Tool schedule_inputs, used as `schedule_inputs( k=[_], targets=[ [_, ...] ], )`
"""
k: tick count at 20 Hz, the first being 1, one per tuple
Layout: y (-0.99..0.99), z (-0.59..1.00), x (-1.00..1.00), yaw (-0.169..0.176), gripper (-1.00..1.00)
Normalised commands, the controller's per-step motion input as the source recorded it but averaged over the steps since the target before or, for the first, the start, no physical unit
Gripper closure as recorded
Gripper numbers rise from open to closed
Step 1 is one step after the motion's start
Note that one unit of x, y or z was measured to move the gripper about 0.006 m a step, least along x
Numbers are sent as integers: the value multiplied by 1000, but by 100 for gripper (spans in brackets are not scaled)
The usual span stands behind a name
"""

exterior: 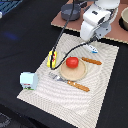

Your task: Interact with the objects in diverse but meaningful ways.

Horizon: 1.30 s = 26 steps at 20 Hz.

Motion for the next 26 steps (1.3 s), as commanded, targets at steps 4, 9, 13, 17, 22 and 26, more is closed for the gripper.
schedule_inputs(
  k=[4,9,13,17,22,26],
  targets=[
    [-66,-371,-45,-72,-100],
    [0,-545,-219,-11,-100],
    [0,-544,-329,0,-100],
    [0,-543,-294,0,100],
    [0,-505,-210,0,100],
    [-5,-491,-167,5,100]
  ],
)
